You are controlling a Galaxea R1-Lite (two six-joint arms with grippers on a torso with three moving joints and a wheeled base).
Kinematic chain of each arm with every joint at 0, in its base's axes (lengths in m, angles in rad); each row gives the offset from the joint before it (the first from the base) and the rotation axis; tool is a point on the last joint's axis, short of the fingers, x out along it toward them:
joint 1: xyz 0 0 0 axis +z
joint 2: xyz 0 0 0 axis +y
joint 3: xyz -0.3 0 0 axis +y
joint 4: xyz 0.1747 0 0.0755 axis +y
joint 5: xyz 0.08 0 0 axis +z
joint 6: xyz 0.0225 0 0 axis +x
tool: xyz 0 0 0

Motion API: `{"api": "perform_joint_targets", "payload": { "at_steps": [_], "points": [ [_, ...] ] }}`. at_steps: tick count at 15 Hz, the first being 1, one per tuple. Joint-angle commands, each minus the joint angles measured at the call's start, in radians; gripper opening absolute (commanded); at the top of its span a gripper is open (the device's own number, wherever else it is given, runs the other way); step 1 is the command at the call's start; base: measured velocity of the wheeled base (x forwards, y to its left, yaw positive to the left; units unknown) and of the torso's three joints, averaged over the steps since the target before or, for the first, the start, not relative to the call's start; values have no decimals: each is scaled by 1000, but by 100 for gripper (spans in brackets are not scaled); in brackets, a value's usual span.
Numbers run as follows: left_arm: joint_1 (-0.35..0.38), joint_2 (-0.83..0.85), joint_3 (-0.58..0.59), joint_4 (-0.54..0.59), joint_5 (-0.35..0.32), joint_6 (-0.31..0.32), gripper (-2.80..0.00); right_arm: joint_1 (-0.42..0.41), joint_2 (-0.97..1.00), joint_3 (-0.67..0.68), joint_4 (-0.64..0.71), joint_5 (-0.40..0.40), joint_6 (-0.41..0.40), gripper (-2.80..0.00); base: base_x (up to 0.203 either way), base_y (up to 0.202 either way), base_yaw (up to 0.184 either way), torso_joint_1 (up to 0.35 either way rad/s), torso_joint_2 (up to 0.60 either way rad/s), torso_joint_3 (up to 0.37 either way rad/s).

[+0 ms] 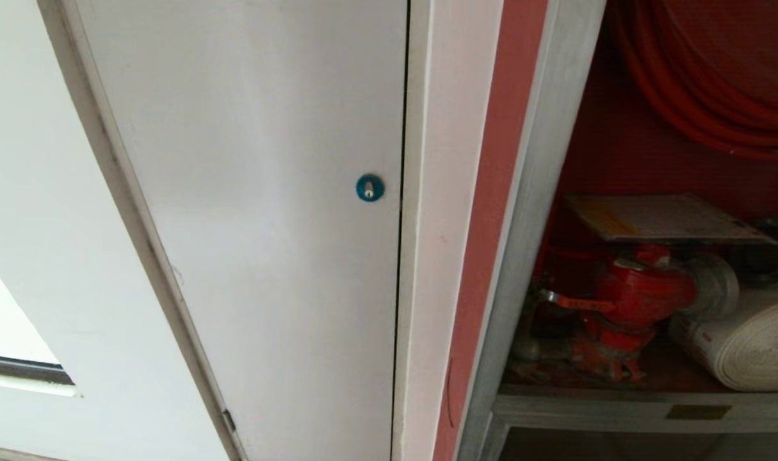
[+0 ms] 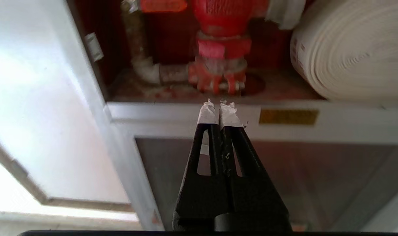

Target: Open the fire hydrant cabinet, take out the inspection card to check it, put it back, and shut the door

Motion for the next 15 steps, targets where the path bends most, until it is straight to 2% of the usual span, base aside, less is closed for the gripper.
{"api": "perform_joint_targets", "payload": {
  "at_steps": [1,3,15],
  "points": [
    [0,1,0,0,0,0,-280,0,2,5,-1,0,0,-280,186,0,10,3,-2,6],
    [0,1,0,0,2,-7,-280,0,2,5,-1,0,0,-280,126,0,0,10,5,0],
    [0,1,0,0,3,-13,-280,0,2,5,-1,0,0,-280,0,0,0,-2,0,0]
  ]
}}
